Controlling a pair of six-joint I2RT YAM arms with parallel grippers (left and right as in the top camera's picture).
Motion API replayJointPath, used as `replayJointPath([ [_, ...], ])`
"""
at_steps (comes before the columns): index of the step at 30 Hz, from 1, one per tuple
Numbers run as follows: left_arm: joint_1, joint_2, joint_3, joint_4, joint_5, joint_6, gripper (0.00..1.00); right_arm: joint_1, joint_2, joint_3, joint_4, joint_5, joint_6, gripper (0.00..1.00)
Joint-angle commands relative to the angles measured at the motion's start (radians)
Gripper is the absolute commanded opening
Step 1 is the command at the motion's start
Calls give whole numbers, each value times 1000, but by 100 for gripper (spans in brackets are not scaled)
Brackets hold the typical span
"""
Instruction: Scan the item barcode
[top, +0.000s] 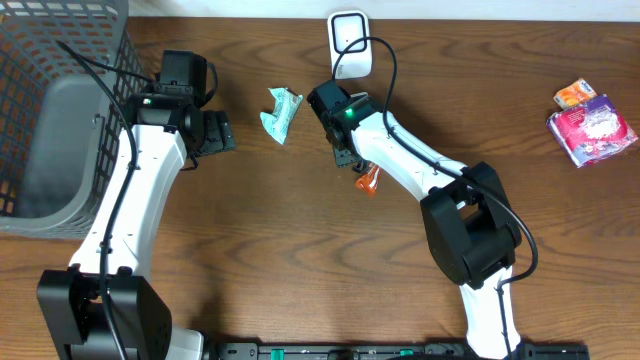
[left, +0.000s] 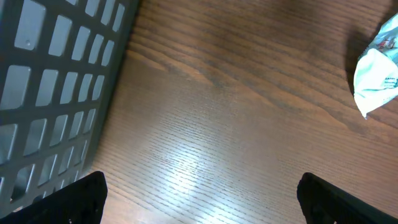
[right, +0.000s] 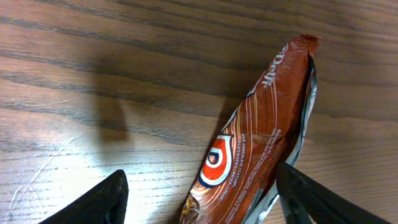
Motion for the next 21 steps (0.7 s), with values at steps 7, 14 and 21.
replayJointPath([
  [7, 2, 10, 4, -3, -21, 6, 98, -3, 3, 163, -163, 27, 69, 75],
  [14, 2, 10, 4, -3, -21, 6, 98, -8, 4, 234, -266, 27, 150, 76],
  [21, 2, 10, 4, -3, -21, 6, 98, -10, 8, 146, -256, 27, 243, 74],
])
